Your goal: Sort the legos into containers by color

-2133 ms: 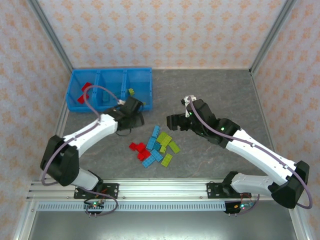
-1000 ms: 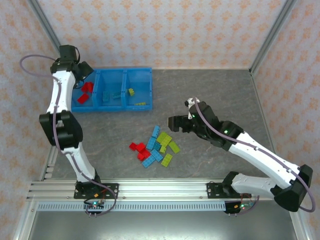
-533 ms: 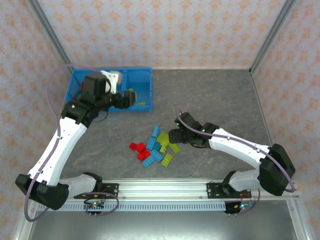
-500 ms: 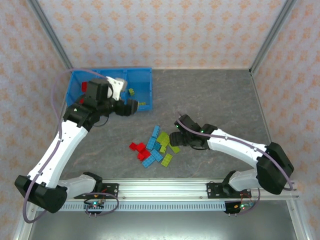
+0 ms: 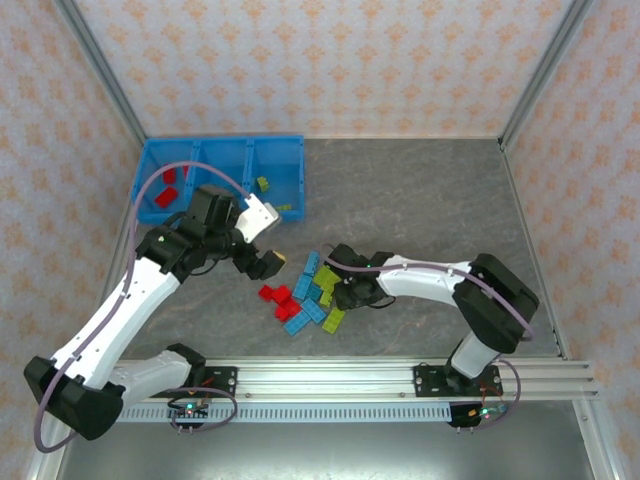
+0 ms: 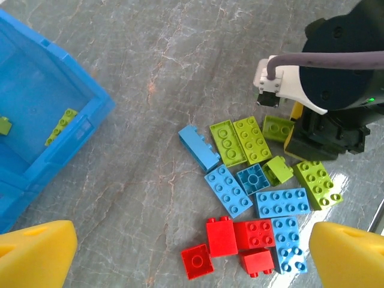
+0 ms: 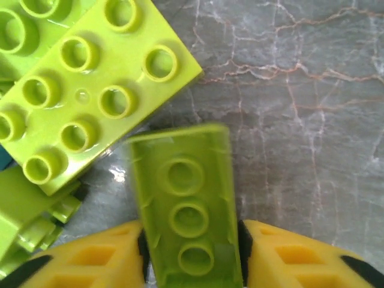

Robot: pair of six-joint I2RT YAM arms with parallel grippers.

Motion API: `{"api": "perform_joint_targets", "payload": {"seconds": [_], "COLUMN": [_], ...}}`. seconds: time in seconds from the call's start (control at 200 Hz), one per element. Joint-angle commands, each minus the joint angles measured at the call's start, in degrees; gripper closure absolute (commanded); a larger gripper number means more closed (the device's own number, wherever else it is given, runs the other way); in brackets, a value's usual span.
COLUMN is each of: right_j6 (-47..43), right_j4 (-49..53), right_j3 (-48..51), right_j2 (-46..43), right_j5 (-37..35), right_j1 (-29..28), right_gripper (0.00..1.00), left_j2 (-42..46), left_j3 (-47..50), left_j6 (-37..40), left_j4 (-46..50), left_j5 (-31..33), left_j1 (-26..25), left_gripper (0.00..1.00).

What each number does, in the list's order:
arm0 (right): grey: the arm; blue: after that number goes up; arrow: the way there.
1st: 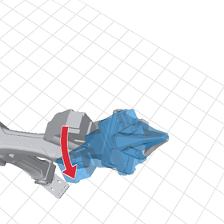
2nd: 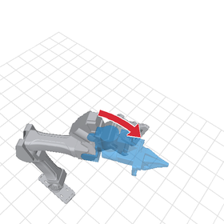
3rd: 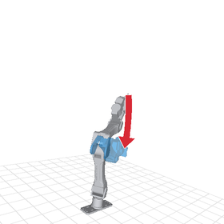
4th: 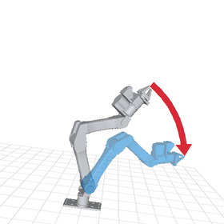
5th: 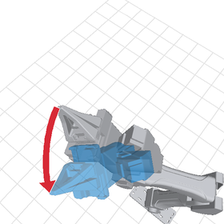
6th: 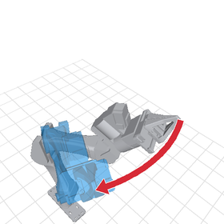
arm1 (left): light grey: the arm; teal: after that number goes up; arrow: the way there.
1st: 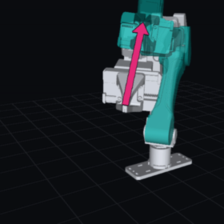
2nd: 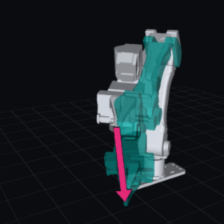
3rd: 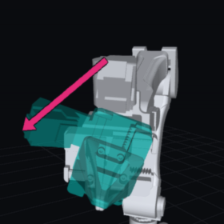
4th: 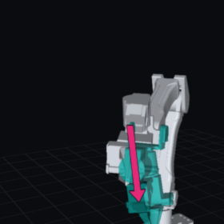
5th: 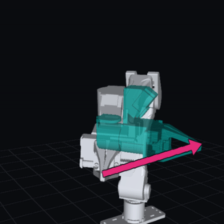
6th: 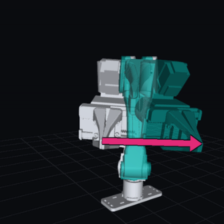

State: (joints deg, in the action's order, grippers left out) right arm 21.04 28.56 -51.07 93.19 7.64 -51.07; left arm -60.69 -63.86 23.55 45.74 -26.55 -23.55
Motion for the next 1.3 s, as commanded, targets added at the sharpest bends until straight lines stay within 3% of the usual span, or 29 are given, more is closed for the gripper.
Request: {"api": "perform_joint_targets", "payload": {"seconds": [0.0,0.17,0.31,0.46,0.616,0.751,0.876,0.976,1.101,1.296], "right_j6": [0.9,2.3,-2.4,-8.9,-9.0,-1.7,3.7,6.2,7.6,8.4], "right_j4": [-0.2,-0.9,-12.6,-23.0,-12.8,-9.1,-4.7,-2.3,3.3,5.3], "right_j3": [-1.5,-2.3,-5.7,-14.7,-29.0,-23.3,-14.3,-7.6,-6.0,-6.9], "right_j2": [-0.4,-11.2,-17.6,-9.0,2.0,-0.8,-6.6,-10.5,-9.8,-3.0], "right_j5": [-4.5,-9.6,-10.4,-10.1,-21.3,-25.1,-25.0,-21.7,-17.2,-16.4], "right_j1": [-0.1,-0.1,-0.1,-0.1,0.0,2.0,4.3,6.3,7.8,8.7], "right_gripper": [0.74,0.79,0.79,0.79,0.72,0.65,0.56,0.40,0.15,0.06], "left_j2": [3.6,6.0,9.1,9.7,8.1,8.1,8.4,7.7,5.3,5.1], "left_j3": [1.7,2.9,5.6,6.9,6.6,6.0,5.5,5.3,3.7,3.9], "left_j6": [2.4,-2.6,-7.7,-10.0,-9.7,-10.1,-5.8,-3.2,-2.0,-2.0], "left_j4": [-2.1,-6.5,-12.5,-14.5,-12.8,-12.3,-11.4,-10.5,-8.1,-8.2], "left_j5": [2.4,16.4,27.8,35.5,39.2,34.0,13.5,1.6,0.2,1.1], "left_j1": [0.1,0.0,0.2,0.6,0.5,0.5,0.6,0.0,-0.9,-1.0], "left_gripper": [0.00,0.00,0.00,0.00,0.00,0.00,0.00,0.00,0.00,0.00]}}
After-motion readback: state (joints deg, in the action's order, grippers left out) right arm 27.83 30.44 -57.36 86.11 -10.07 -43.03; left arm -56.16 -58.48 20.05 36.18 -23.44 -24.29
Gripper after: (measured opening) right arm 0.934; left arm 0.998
